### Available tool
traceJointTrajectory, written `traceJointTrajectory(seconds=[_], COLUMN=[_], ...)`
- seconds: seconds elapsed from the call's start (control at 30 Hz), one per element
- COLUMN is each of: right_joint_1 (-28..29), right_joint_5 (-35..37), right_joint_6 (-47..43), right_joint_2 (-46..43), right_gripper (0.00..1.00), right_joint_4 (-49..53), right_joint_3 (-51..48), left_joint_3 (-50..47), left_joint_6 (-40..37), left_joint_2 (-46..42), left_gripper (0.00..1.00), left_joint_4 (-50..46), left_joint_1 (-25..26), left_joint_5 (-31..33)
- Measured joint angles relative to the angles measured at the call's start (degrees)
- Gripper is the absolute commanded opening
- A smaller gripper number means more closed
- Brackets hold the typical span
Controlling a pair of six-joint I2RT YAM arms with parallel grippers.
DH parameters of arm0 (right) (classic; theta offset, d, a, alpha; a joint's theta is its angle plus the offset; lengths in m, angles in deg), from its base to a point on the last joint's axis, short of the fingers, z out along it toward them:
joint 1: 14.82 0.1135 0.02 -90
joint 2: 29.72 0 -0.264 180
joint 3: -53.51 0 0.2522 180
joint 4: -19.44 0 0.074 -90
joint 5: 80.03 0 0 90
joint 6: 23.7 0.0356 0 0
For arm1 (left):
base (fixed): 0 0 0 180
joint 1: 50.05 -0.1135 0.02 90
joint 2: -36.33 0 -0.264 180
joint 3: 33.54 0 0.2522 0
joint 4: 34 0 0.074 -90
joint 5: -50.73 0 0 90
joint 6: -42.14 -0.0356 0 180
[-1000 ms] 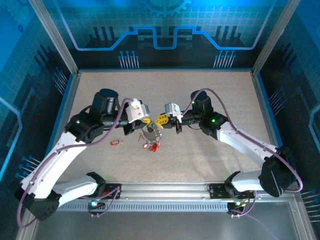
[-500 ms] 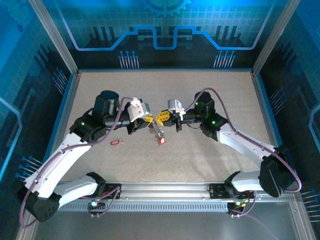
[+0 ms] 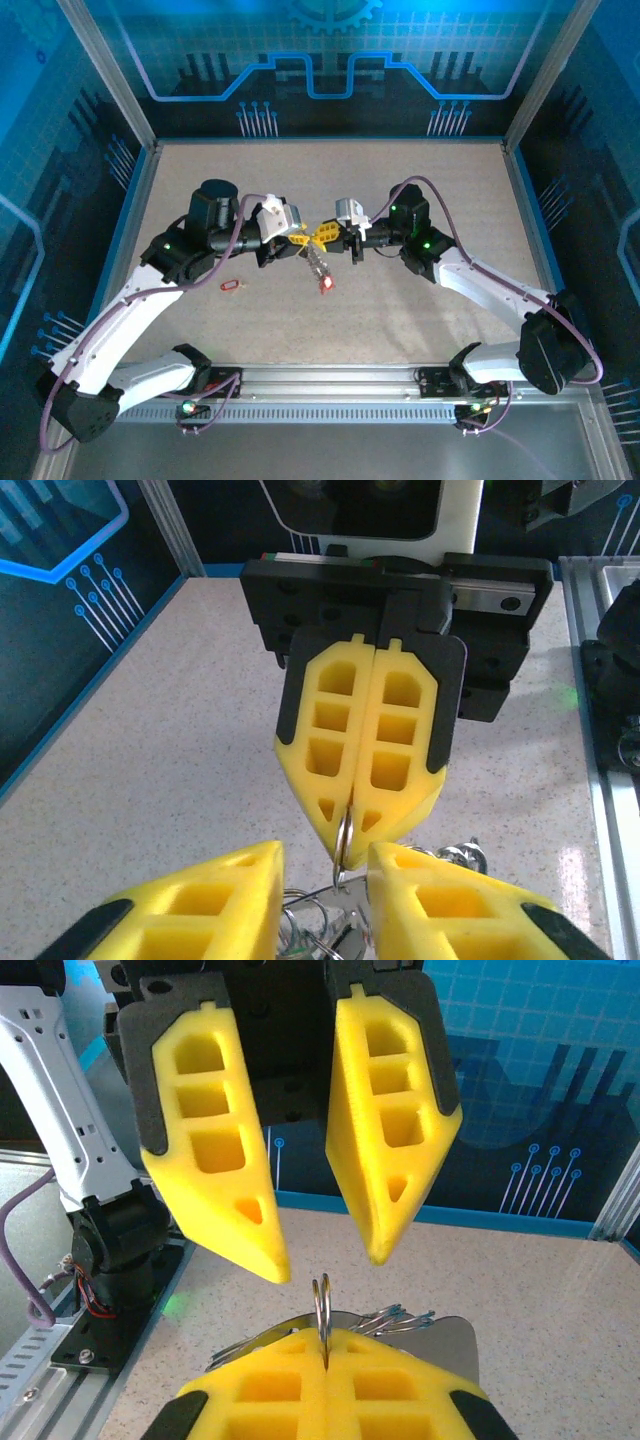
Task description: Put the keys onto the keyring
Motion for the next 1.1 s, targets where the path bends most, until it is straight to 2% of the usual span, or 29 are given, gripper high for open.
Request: traceJointTrajectory(seconds=[0.27, 0.57, 1.1], right_joint_1=[0.0, 0.42, 1.62], right_joint_5=[-0.26, -1.25, -0.94], right_joint_6=[-1.99, -5.05, -7.17], right_joint_2=[0.0, 0.0, 0.39], right_gripper=[0.0, 0.0, 0.0], right_joint_4=[2.23, 7.21, 9.9], right_joint_3=[0.17, 1.53, 3.04], left_joint_3=[-3.58, -6.86, -6.99], left_joint_6=[-1.73, -2.49, -0.13], left_joint_2=[-3.39, -4.96, -3.32], left_gripper=[0.39, 0.29, 0.28], left_joint_4=[-1.2, -0.7, 3.45], left_joint_1=[-0.61, -0.66, -0.66], left_joint_5=[2.23, 2.93, 0.22])
